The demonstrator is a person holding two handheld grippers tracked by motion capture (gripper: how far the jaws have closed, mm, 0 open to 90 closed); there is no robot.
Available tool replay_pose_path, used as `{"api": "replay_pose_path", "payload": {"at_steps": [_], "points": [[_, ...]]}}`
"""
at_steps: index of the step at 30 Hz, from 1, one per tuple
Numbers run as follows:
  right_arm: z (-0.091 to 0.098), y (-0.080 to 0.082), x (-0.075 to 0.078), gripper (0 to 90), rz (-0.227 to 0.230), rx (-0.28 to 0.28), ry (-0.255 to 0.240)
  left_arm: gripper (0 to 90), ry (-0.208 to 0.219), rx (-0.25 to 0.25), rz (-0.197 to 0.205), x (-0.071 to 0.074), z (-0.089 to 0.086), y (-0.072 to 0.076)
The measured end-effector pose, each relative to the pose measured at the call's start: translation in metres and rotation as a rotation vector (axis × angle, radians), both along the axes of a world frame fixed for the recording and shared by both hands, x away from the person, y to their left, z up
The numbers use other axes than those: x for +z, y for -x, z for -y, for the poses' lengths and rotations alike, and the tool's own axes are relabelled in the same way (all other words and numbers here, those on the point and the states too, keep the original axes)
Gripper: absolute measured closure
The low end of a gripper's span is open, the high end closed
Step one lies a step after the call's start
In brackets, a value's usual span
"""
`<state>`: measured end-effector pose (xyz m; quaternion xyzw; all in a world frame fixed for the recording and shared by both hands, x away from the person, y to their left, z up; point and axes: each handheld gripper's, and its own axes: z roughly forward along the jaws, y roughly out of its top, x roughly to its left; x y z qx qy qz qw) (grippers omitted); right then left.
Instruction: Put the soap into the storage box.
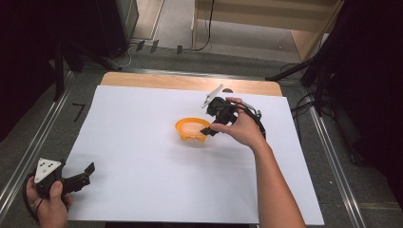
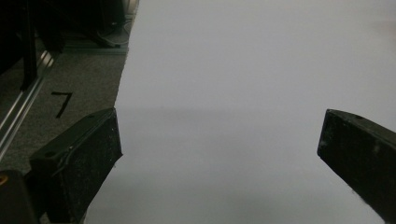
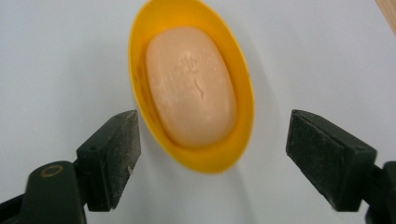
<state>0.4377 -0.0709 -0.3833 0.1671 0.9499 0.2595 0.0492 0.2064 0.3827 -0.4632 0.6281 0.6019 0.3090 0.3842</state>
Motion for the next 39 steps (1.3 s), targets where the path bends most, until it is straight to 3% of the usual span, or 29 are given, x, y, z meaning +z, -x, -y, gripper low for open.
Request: {"api": "replay_pose_path", "payload": {"at_steps": [3, 8, 13, 28, 39], "points": [[0.014, 0.006, 0.000, 14.7, 0.031, -0.047, -0.006, 0.0, 0.000, -0.002, -0.001, 0.000, 0.000, 0.000], [0.037, 0.016, 0.000, 14.3, 0.003, -0.108, -0.074, 0.1, 0.000, -0.001, -0.002, 0.000, 0.000, 0.000], [0.053, 0.027, -0.007, 14.0, -0.003, -0.120, -0.067, 0.0, -0.002, -0.002, 0.000, 0.000, 0.000, 0.000], [0.099, 0.060, -0.025, 13.5, -0.008, -0.202, -0.138, 0.1, -0.003, -0.002, 0.001, 0.000, 0.000, 0.000], [0.136, 0.089, -0.040, 13.6, 0.021, -0.283, -0.179, 0.0, -0.006, 0.000, 0.003, 0.000, 0.001, 0.000]]}}
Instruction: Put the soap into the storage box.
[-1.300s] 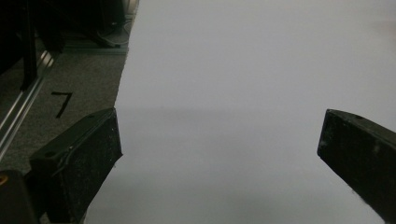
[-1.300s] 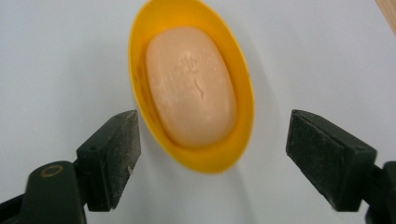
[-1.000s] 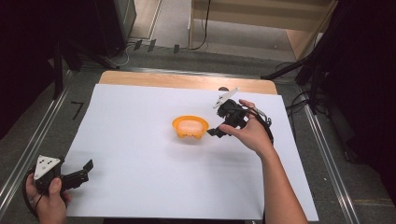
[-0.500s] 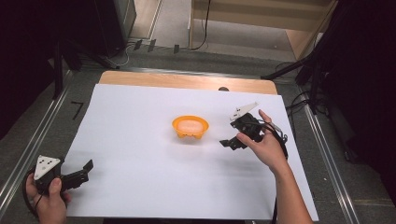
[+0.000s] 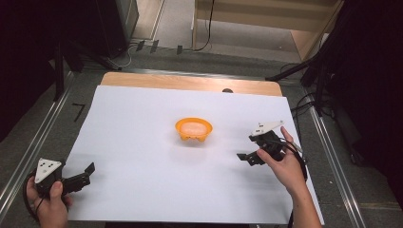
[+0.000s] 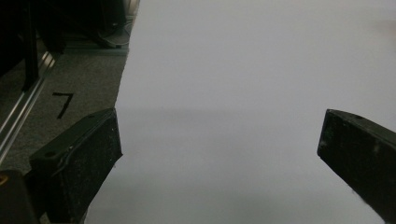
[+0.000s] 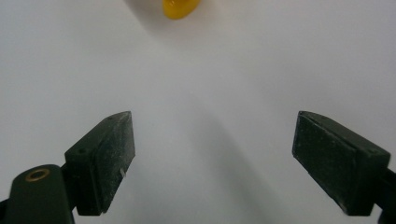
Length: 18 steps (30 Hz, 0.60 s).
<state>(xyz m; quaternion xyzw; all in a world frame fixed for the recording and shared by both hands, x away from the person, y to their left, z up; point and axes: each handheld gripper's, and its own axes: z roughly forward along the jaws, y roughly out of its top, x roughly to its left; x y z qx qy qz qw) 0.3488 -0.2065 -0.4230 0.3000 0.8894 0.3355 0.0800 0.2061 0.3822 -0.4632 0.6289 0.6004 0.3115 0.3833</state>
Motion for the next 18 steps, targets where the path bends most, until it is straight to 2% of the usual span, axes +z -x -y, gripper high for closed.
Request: {"api": "replay_pose_path", "payload": {"at_steps": [12, 18], "points": [[0.043, 0.032, -0.022, 13.9, 0.034, -0.109, -0.067, 0.0, -0.002, 0.002, 0.003, 0.000, 0.000, 0.000], [0.055, 0.050, -0.029, 13.8, 0.056, -0.148, -0.091, 0.0, 0.001, 0.003, 0.005, 0.000, 0.000, 0.001]]}}
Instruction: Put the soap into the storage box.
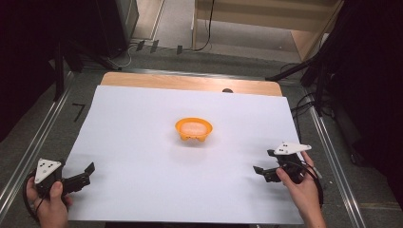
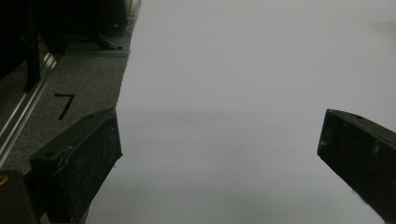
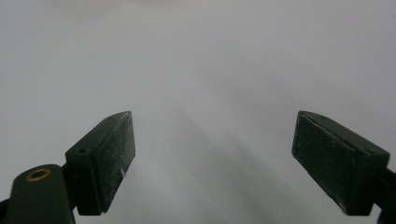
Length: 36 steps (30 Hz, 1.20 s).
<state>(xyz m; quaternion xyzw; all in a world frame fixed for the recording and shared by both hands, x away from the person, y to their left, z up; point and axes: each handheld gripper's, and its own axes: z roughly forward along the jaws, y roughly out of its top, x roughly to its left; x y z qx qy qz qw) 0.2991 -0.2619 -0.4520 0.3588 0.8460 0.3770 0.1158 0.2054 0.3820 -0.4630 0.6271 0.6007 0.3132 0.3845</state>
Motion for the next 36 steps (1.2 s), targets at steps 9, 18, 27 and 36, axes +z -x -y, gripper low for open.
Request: {"api": "replay_pose_path", "payload": {"at_steps": [9, 18, 27, 36], "points": [[0.026, 0.024, -0.010, 13.8, 0.038, -0.071, -0.048, 0.0, -0.002, 0.001, 0.000, 0.000, 0.000, 0.000], [0.047, 0.042, -0.020, 13.6, 0.075, -0.138, -0.098, 0.0, -0.005, 0.002, 0.000, 0.000, 0.000, 0.000], [0.065, 0.060, -0.029, 13.5, 0.142, -0.209, -0.169, 0.0, -0.008, 0.000, 0.003, 0.000, 0.000, 0.000], [0.075, 0.078, -0.034, 13.6, 0.234, -0.248, -0.246, 0.1, -0.001, 0.002, -0.001, 0.000, 0.000, 0.000]]}}
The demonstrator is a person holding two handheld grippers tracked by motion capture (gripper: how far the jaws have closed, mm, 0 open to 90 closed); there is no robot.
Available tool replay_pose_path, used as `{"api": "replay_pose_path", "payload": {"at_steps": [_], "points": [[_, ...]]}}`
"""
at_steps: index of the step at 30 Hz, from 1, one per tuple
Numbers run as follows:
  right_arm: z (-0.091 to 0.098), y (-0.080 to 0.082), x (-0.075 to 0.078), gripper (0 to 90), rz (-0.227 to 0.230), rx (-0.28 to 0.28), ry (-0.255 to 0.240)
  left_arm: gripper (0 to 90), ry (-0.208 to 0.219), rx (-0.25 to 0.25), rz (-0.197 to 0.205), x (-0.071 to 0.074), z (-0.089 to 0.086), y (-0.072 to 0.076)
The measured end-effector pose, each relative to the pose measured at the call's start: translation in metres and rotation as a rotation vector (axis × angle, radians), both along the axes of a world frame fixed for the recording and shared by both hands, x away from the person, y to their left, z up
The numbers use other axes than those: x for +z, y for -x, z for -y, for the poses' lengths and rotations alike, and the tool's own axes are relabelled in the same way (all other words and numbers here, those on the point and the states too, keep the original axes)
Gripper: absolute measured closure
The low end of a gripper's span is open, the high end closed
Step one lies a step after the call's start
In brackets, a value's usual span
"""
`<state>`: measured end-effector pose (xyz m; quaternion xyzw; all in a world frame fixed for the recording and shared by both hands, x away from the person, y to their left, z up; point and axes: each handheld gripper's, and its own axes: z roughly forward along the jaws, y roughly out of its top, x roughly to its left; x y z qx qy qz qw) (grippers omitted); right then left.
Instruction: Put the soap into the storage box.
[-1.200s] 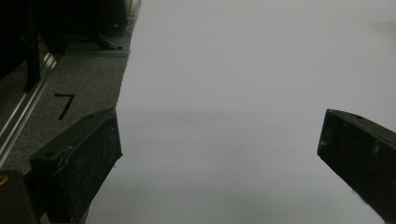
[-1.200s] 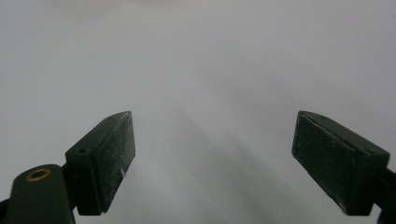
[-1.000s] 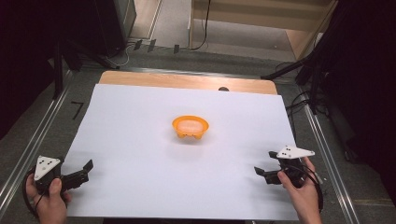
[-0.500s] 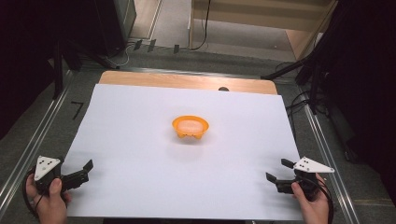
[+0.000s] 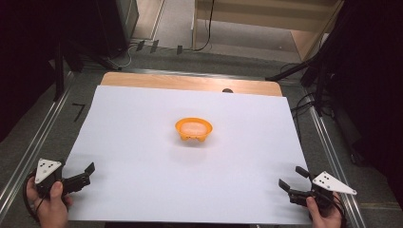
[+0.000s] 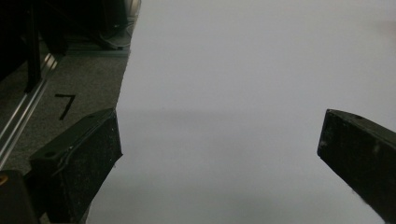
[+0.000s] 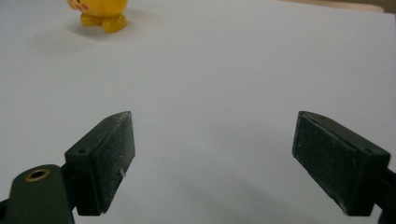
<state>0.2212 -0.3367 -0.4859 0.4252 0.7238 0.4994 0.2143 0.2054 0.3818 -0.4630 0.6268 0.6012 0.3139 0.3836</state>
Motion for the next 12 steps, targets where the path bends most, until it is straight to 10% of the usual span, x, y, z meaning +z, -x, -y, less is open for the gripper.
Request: {"api": "replay_pose_path", "payload": {"at_steps": [12], "points": [[0.0029, 0.0015, -0.0013, 13.8, 0.014, -0.004, -0.025, 0.1, 0.001, -0.001, 0.002, -0.0001, -0.0001, 0.0001]]}}
